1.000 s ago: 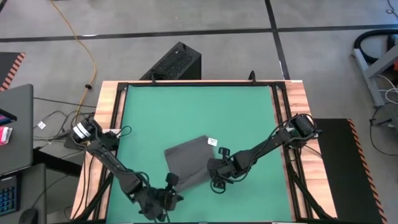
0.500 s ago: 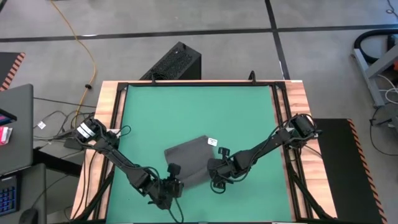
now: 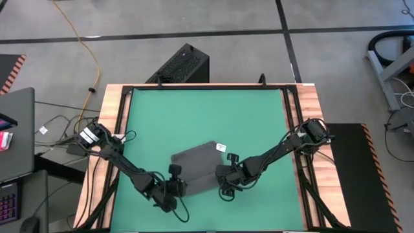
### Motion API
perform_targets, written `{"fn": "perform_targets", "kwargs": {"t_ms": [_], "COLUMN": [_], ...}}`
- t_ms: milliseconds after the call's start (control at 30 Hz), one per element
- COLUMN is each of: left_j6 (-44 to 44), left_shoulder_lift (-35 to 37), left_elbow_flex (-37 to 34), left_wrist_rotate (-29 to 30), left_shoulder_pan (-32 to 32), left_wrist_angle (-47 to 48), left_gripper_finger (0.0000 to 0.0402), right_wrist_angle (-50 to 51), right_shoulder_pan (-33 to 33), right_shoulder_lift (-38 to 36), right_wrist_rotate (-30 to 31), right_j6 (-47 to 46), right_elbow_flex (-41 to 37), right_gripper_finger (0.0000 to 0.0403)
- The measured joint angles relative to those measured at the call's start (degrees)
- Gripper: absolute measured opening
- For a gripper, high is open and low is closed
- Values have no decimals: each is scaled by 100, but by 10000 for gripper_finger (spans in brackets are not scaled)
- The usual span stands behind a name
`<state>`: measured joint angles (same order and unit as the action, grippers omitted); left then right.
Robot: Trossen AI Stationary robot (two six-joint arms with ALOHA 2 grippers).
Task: Roll towel
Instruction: Roll the gray towel
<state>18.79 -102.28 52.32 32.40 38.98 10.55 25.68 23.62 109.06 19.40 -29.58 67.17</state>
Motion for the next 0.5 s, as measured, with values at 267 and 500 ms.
{"fn": "perform_targets", "kwargs": {"t_ms": [267,500], "left_j6": [98,151], "left_shoulder_lift": [11,13], "left_elbow_flex": [-531,-554], "left_wrist_rotate": [4,-15], "left_shoulder_pan": [0,6], "left_wrist_angle": [-1054,-1037], "left_gripper_finger": [0,0], "right_wrist_angle": [65,282], "right_shoulder_pan": [0,95], "right_shoulder_lift": [0,-91], "right_wrist_rotate": [0,158], "right_j6": [-67,-40], "right_elbow_flex": [0,-9], "right_gripper_finger": [69,113]}}
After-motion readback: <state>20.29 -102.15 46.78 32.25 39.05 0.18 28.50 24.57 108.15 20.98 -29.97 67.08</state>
